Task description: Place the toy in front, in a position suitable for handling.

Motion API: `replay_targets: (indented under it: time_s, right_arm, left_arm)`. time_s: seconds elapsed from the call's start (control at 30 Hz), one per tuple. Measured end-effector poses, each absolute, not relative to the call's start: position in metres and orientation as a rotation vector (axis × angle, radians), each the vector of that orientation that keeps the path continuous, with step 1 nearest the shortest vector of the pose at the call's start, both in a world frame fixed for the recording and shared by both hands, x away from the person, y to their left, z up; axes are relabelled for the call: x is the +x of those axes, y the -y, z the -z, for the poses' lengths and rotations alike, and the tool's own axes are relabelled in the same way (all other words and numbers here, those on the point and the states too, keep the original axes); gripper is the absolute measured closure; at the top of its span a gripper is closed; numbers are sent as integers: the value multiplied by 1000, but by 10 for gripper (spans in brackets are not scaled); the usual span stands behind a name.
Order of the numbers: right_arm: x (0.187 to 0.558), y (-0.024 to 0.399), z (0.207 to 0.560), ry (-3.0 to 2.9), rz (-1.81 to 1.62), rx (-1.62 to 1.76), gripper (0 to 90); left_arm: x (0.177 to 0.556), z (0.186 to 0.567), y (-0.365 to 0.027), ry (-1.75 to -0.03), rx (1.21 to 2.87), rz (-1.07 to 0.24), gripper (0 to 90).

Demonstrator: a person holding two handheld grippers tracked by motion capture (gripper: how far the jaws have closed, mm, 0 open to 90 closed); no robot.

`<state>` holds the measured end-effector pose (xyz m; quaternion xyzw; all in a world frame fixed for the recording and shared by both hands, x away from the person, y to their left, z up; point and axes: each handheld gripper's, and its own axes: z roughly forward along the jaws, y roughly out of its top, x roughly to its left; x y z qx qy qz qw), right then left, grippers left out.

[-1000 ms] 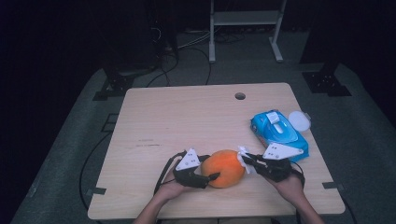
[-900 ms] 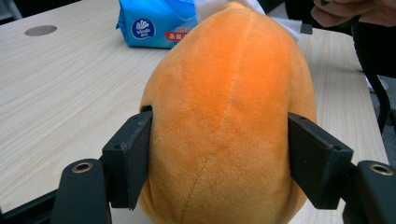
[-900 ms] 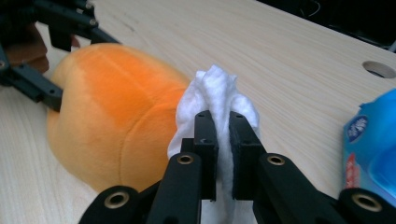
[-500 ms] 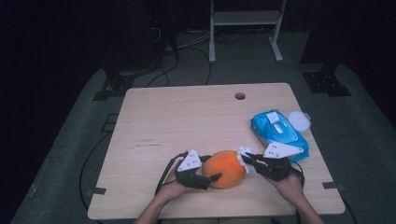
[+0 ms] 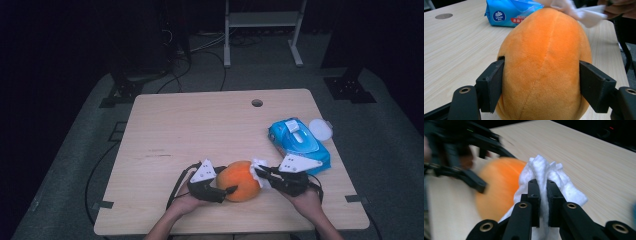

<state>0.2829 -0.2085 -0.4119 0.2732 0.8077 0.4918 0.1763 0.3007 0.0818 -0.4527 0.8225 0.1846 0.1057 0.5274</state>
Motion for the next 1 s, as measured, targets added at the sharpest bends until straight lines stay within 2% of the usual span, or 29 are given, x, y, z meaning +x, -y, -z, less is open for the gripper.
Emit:
replay_targets:
  time_s: [0.13,0.43,0.57,0.67,0.8,1.0]
  right_arm:
    - [286,219,415,-2273,-1356,840,826]
    - [269,186,408,-2291,-1406,679,825]
    - [276,197,411,-2287,-1411,733,825]
    - [282,207,414,-2264,-1406,773,825]
    - [280,208,413,-2252,-1390,794,825]
    - [271,195,408,-2255,-1381,726,825]
  left_arm:
    - [301,453,-80,-453,1962,-250,257]
    - [301,452,-77,-473,1961,-252,243]
    - [299,446,-77,-462,1905,-215,248]
    - [296,437,-73,-410,1896,-229,291]
    - [294,440,-68,-437,1904,-259,325]
    - [293,443,-69,-433,1927,-252,291]
